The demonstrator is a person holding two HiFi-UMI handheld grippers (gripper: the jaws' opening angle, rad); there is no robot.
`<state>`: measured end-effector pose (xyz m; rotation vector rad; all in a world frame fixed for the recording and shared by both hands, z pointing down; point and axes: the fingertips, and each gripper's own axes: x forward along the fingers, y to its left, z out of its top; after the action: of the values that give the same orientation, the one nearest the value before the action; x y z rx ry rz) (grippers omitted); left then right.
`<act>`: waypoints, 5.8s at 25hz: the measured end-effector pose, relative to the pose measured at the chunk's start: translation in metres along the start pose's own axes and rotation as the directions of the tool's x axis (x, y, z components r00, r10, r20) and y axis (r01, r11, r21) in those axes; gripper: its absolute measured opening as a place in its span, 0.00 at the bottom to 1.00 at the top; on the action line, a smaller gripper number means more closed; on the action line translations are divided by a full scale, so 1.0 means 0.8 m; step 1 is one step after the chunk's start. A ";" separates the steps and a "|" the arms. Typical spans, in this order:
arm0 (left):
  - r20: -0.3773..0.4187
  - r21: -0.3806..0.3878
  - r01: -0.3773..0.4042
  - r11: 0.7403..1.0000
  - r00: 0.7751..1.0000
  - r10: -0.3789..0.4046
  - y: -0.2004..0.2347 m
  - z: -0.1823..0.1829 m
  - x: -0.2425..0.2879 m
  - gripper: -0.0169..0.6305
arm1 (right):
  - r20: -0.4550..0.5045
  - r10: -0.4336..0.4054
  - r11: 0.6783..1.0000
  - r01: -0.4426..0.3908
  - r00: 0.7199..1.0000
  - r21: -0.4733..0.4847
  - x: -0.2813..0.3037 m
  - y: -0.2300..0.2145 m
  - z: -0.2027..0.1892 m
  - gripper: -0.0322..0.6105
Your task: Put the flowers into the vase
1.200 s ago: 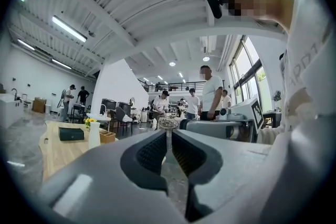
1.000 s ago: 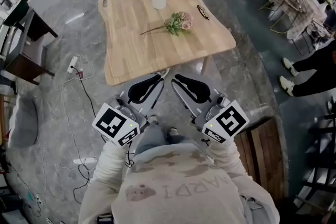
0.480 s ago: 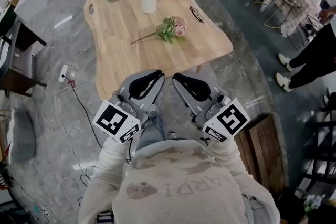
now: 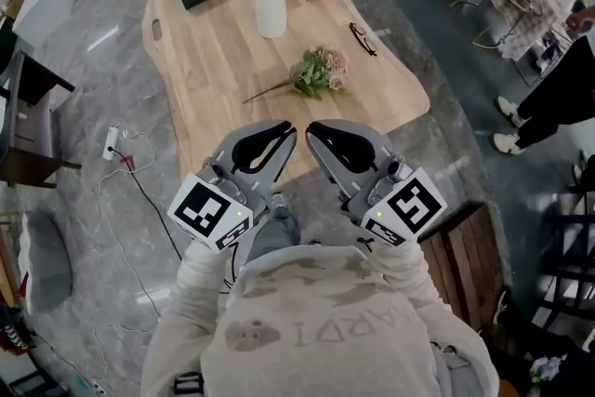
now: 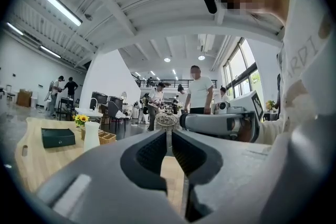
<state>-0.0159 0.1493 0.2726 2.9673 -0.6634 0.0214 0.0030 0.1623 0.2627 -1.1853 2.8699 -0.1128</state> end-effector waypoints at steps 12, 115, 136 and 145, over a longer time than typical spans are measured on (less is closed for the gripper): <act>-0.056 0.001 0.076 0.997 0.996 -0.076 0.110 -0.031 0.014 0.08 | -0.046 -0.074 0.997 0.073 0.996 -0.022 0.089 -0.048 -0.009 0.10; -0.009 0.152 -0.167 0.974 0.985 0.170 0.323 0.054 0.195 0.04 | -0.071 -0.078 0.993 0.084 0.994 0.084 0.116 -0.286 -0.015 0.11; 0.387 0.158 -0.275 0.948 0.901 0.196 0.432 0.154 0.233 0.04 | -0.126 0.004 0.990 0.014 0.992 0.138 0.201 -0.339 -0.060 0.11; 0.379 0.107 -0.284 0.953 0.898 0.225 0.467 0.097 0.245 0.04 | -0.179 0.024 0.989 0.003 0.984 0.147 0.217 -0.353 -0.087 0.11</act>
<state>0.0018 -0.2781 0.2379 3.0360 -1.1451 -0.4900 0.0739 -0.1560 0.3543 -1.1899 2.9561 -0.4457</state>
